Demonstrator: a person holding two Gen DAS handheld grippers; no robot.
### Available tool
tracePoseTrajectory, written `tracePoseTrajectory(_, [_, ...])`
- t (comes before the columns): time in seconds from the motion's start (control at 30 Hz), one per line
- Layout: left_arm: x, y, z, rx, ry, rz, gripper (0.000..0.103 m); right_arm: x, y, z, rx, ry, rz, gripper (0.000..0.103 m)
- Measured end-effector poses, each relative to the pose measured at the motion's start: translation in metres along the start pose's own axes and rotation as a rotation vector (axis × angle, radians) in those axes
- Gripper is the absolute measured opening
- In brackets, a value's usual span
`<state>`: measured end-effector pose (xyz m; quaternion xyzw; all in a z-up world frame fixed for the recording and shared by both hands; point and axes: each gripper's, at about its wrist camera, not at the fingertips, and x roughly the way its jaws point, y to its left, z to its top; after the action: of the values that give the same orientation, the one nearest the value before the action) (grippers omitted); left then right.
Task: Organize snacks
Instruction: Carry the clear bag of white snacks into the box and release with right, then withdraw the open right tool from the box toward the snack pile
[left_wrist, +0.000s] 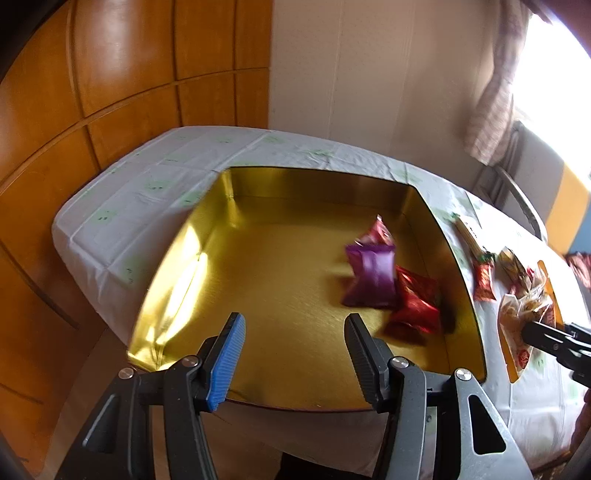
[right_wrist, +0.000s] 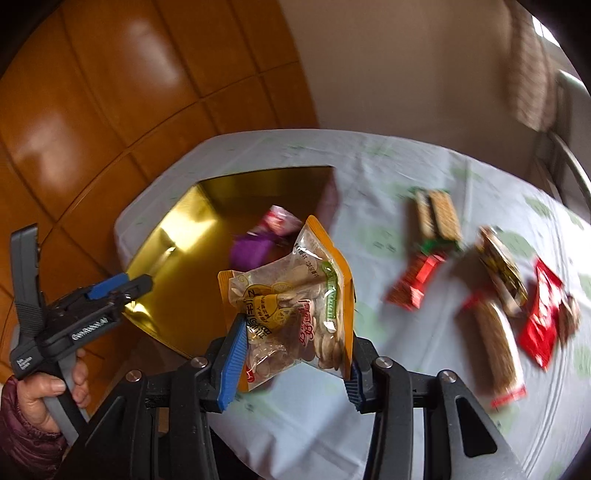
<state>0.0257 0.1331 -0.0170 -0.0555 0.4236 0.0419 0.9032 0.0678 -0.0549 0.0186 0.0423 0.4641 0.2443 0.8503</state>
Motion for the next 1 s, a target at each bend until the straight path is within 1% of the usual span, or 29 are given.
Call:
tracePoseTrajectory(0.13, [-0.003,0.014,0.004,-0.033,-0.02,0.027,0.057,0.027,0.035,0.015,-0.086,0.04,0.031,0.046])
tracePoseTrajectory(0.2, [-0.004,0.021,0.005,-0.046,-0.026,0.042,0.057,0.049,0.045,0.018,-0.102,0.09,0.043,0.047])
tracePoseTrajectory(0.33, [-0.003,0.031,0.004,-0.06,-0.021,0.056,0.057,0.083,0.056,0.016,-0.132,0.164,0.015,0.049])
tracePoseTrajectory(0.47, [0.002,0.036,0.001,-0.069,-0.001,0.063,0.057,0.094,0.055,0.01,-0.139,0.18,-0.029,0.05])
tracePoseTrajectory(0.6, [0.005,0.035,-0.001,-0.063,0.007,0.058,0.057,0.088,0.05,0.008,-0.131,0.158,-0.038,0.05])
tracePoseTrajectory(0.7, [0.003,0.03,-0.002,-0.049,0.002,0.055,0.057,0.079,0.044,0.01,-0.102,0.134,-0.041,0.05])
tracePoseTrajectory(1.0, [-0.006,0.013,-0.002,-0.001,-0.019,0.043,0.059,0.041,0.03,0.003,-0.048,0.05,-0.059,0.05])
